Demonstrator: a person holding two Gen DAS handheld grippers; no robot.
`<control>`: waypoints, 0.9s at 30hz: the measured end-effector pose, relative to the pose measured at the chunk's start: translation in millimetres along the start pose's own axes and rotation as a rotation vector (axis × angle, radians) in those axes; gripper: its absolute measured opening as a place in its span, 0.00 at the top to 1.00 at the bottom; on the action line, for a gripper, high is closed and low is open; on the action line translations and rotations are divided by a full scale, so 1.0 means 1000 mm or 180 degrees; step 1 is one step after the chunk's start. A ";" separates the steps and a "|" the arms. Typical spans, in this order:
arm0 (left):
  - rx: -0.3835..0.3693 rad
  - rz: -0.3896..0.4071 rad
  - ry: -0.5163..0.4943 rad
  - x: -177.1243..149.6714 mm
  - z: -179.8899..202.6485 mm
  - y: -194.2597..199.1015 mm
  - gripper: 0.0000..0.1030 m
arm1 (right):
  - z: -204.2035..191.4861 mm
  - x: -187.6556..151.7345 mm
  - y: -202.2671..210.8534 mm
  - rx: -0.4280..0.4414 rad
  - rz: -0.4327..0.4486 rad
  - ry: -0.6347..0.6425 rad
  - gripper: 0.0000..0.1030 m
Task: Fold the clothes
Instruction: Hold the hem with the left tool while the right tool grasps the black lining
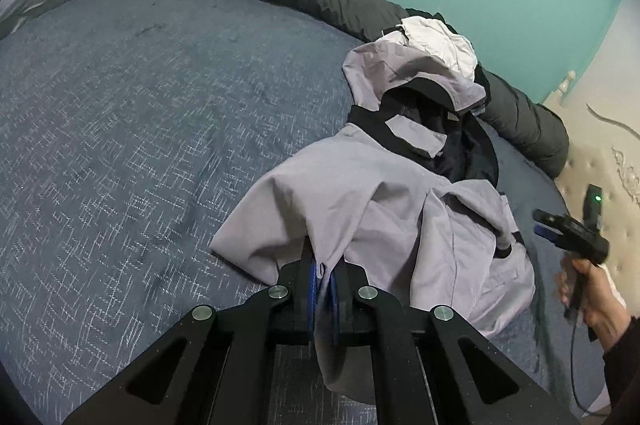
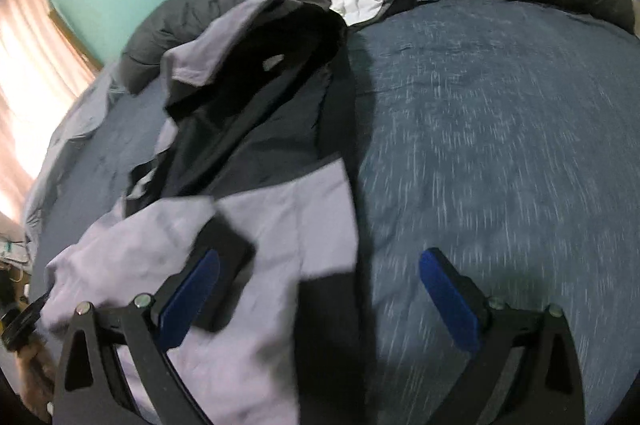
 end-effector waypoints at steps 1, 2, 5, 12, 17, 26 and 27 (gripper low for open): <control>-0.0004 -0.0001 0.0006 0.001 0.000 -0.001 0.95 | 0.001 0.007 -0.006 -0.0006 -0.0001 -0.0005 0.03; -0.0003 -0.0008 0.0003 0.001 0.000 -0.002 0.95 | 0.003 0.013 -0.011 -0.0014 -0.0005 -0.0009 0.03; -0.0006 -0.0019 0.0005 0.004 0.000 -0.007 0.95 | 0.005 0.028 -0.028 -0.0045 -0.0072 -0.0014 0.03; -0.0027 -0.0028 0.0040 0.011 -0.002 -0.014 0.95 | 0.004 0.056 -0.068 -0.0058 -0.0210 0.0038 0.05; -0.0046 -0.0053 0.0068 0.013 -0.003 -0.020 0.95 | 0.000 0.065 -0.093 -0.0009 -0.0305 0.0066 0.12; -0.0054 -0.0074 0.0071 0.013 -0.003 -0.024 0.95 | -0.011 0.058 -0.089 0.0143 -0.0287 0.0257 0.87; -0.0056 -0.0072 0.0073 0.014 -0.003 -0.023 0.95 | -0.012 0.057 -0.086 0.0158 -0.0276 0.0280 0.89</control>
Point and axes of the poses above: each gripper's, at about its wrist camera, not at the fingertips, and y roughly against the way its jaws point, z to its right, x to its top, the point moved 8 cm from there along -y, roughly the way its jaws point, and after that the axes turned 4 degrees about -x, right-handed, at the moved point
